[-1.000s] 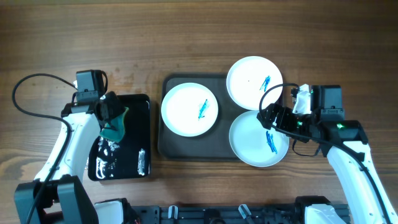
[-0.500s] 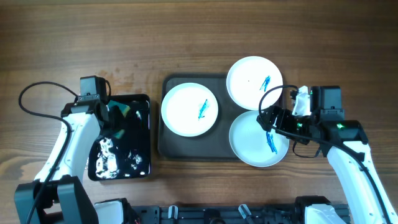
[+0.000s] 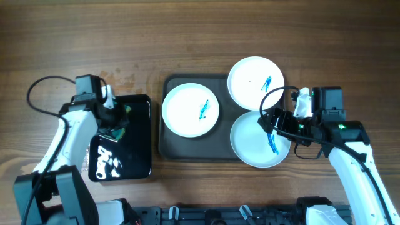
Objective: Clean dirty plates on tray and stack at the side
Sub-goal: 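Lift the sponge with the left gripper out of the basin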
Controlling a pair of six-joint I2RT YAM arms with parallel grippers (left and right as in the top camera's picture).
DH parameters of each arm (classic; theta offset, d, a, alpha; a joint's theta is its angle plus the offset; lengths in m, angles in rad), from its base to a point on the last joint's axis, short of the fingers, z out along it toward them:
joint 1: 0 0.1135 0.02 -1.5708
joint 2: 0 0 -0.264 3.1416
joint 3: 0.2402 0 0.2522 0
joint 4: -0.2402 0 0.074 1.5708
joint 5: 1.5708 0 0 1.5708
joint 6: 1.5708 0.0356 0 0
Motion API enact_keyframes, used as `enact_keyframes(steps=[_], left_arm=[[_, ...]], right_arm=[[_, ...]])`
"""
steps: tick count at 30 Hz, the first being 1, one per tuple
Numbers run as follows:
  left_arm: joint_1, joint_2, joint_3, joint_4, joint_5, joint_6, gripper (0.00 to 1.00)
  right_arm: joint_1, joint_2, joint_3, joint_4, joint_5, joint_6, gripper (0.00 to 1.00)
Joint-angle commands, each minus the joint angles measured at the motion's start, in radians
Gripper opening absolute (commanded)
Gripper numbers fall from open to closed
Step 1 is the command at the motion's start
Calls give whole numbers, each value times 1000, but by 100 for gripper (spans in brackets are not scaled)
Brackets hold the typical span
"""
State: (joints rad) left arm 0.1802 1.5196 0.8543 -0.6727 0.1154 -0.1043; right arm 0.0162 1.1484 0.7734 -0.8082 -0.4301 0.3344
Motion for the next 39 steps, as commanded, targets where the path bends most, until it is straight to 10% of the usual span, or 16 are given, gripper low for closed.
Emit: enact_keyframes(steps=[1,11,17,22,24,39], left_arm=[[93,7,-5,4,36,26,44],[138,108,-5,42,109,49,50],[138,164,-5,72,109,49,25],[138,164,-5,75,124,45,55],[138,164,-5,87,124,45,5],[123,146,-2,105,202,-7,4]], right_arm=[[-2,4,12,-6,-21,-22,100],[-2,4,12,-6,-21,-24,100],[-2,5,12,-16,-21,-20,100],[-2,5,12,-19,-21,-19,100],[-2,5,12,-22,-21,-19,100],[-2,5,12,11,-20,43,100]])
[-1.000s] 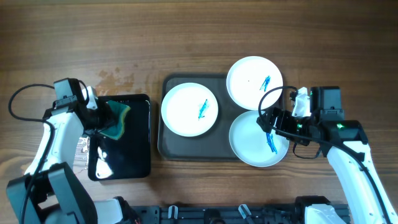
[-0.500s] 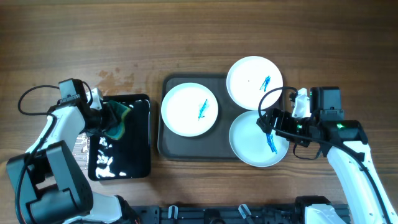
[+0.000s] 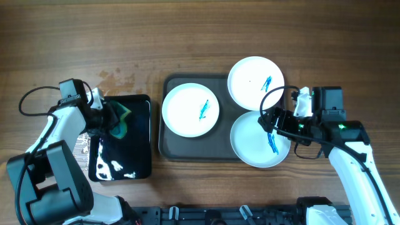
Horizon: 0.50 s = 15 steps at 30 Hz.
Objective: Clean dirty plates on tray and stack at the side
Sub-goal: 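Lift the sponge with the left gripper out of the basin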
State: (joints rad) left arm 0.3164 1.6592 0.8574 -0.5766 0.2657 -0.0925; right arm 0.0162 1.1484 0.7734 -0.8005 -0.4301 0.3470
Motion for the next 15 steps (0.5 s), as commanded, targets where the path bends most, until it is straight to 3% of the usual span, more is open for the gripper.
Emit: enact_keyframes(steps=[1,6,15], left_arm=[[-21,3,-5,14,51,-19,4],[-44,2,-6,61,29,34,8],[-57,-63,-5,19,85,33,4]], right_arm=[[-2,5,12,3,-20,30,100],[-2,5,12,4,-20,30,100],[-2,5,12,3,-20,29,100]])
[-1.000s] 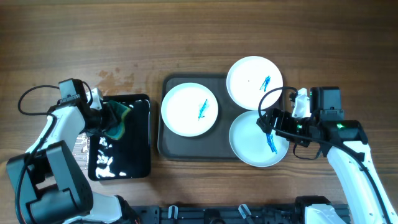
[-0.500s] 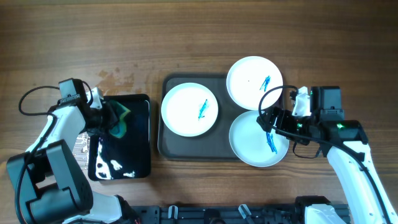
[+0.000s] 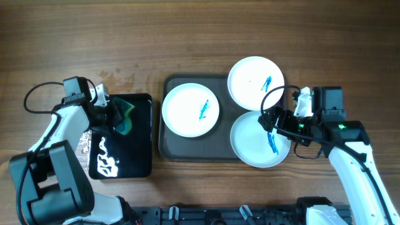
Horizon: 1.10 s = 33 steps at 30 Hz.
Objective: Clean dirty plates on tray and stack at the side
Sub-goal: 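Lift the sponge with the left gripper out of the basin, then reach the right gripper over to the left plate and grip its rim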
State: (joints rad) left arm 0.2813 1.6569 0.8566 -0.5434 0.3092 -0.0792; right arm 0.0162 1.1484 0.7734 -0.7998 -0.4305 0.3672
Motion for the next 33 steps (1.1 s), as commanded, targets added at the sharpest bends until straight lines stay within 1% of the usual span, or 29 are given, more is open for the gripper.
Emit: enact_keyframes(steps=[1,4,8,9,10,14,15,17,19,20,25,26,27,28,29,31,33], left_arm=[[-34,-95,-5,-19,38,19,4],[-82,-200,-5,-64,5,19,4],[-177,-296,-5,-116,-176,14,4],[-199,-308,-5,-116,-218,-8,4],[-239,-319,-5,-116,-308,-38,4],[-348,-319,-5,-120,-523,-124,4],[-379,-319,-5,-130,-597,-159,4],[-426,-319,-5,-134,-643,-169,4],[-430,-319,-5,-140,-707,-219,4],[-430,-319,-5,-142,-726,-225,4],[-430,-319,-5,-142,-717,-244,4],[-430,-319,-5,-137,-690,-244,4],[-430,-319,-5,-134,-664,-243,4],[-430,-319,-5,-127,-645,-243,4],[-430,-319,-5,-118,-637,-243,4],[-430,-319,-5,-111,-634,-243,4],[-430,-319,-5,-111,-634,-243,4]], right_arm=[[-3,5,12,3,-19,9,100],[-2,5,12,3,-11,-1,100],[-2,5,12,2,44,-3,100],[-2,5,12,2,50,-12,100],[-2,5,12,2,50,-27,100],[-2,10,12,1,88,-24,100],[-2,14,12,-5,90,-24,100],[-2,26,12,-18,91,-25,100],[-2,28,11,-24,91,-26,100],[-2,28,11,-25,90,-26,100],[-2,28,11,-27,79,-31,100],[-2,28,3,-20,64,-95,100],[-2,32,3,-23,44,-148,96],[-2,44,3,-20,37,-173,90],[35,84,3,7,37,-181,88],[106,124,5,58,37,-175,89],[200,164,12,128,37,-117,88]])
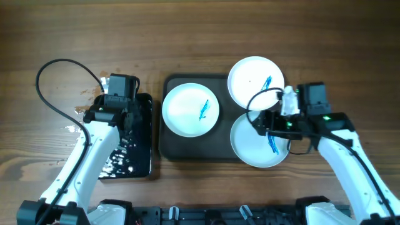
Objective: Clean dirty plates on tray and stack at the side
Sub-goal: 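Reach the right gripper over to the left plate and grip its rim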
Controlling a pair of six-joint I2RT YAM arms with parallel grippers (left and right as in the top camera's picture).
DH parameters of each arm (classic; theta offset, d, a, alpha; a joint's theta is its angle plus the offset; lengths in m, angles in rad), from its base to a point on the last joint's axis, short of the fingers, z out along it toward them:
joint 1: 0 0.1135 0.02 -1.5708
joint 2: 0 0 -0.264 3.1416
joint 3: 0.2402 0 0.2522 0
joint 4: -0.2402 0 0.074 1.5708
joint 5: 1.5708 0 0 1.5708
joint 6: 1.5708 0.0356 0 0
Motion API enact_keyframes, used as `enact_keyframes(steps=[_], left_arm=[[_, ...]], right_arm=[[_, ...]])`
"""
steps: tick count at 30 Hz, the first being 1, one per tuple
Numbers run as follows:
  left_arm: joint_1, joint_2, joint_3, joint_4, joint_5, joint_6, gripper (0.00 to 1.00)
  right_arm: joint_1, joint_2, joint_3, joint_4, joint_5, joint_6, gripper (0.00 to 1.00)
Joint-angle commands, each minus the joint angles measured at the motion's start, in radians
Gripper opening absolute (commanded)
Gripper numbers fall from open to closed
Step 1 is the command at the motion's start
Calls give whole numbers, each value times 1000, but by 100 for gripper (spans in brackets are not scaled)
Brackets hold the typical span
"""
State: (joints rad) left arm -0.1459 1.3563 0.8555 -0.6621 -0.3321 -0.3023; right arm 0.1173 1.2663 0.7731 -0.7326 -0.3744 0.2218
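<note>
Three white plates carry blue smears. One plate [190,110] lies on the left of the dark tray [170,147]. The upper right plate [255,75] and the lower right plate [250,153] overhang the tray's right side. My right gripper [265,122] lies over the top of the lower right plate, near the blue mark; its fingers are hard to make out. My left gripper [128,120] points down at the upper right part of the black water basin [134,162]. Its fingers and the green sponge are hidden under the wrist.
Water ripples in the basin, and wet drops [81,119] lie on the wooden table to its left. The left arm's black cable [56,69] loops over the table at the far left. Bare wood runs along the back.
My left arm has swung from the basin's left side to its upper right corner, now pointing down. The green sponge no longer shows. My right gripper has shifted slightly left over the lower right plate.
My left gripper was over the basin's top with a green sponge. Then it was at the basin's upper left edge, sponge showing, and stayed near there. Now it stands at the upper right corner. The plates have not moved; the right gripper stayed on the lower right plate.
</note>
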Motion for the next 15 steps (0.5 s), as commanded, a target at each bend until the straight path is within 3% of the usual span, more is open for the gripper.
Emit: enact_keyframes(steps=[1,4,11,15], left_arm=[[-3,-18,-4,7,9,-20,4],[-3,-18,-4,8,11,-20,4],[-3,-18,-4,30,29,-20,4],[-3,-17,-4,32,29,-20,4]], right_arm=[[142,67,21,88,-19,49,89],[252,137,58,148,-17,93,93],[254,146,79,162,-19,91,94],[254,146,79,208,-7,27,86]])
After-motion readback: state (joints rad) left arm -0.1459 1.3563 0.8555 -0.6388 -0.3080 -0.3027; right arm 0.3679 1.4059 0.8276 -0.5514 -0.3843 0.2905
